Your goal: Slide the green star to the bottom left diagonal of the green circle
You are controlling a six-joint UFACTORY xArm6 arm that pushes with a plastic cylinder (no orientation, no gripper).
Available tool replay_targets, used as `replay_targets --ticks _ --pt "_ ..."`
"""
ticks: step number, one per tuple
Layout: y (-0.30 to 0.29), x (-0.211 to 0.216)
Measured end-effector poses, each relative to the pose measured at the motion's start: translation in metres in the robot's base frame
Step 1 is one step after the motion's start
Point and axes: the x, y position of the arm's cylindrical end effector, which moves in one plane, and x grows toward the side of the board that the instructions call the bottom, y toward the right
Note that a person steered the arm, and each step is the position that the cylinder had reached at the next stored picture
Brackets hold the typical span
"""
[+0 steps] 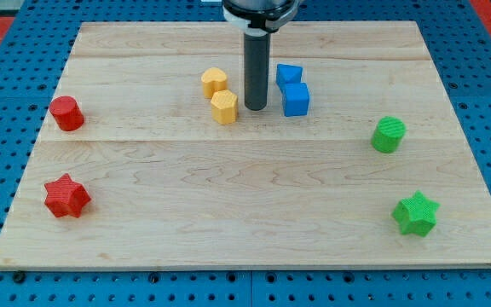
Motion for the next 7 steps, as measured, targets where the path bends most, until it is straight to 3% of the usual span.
replay_targets --ticks 3,4,6,7 --pt "-0.057 0.026" --pt "0.001 0.049" --pt "0.179 0.111" --pt "0.247 0.159"
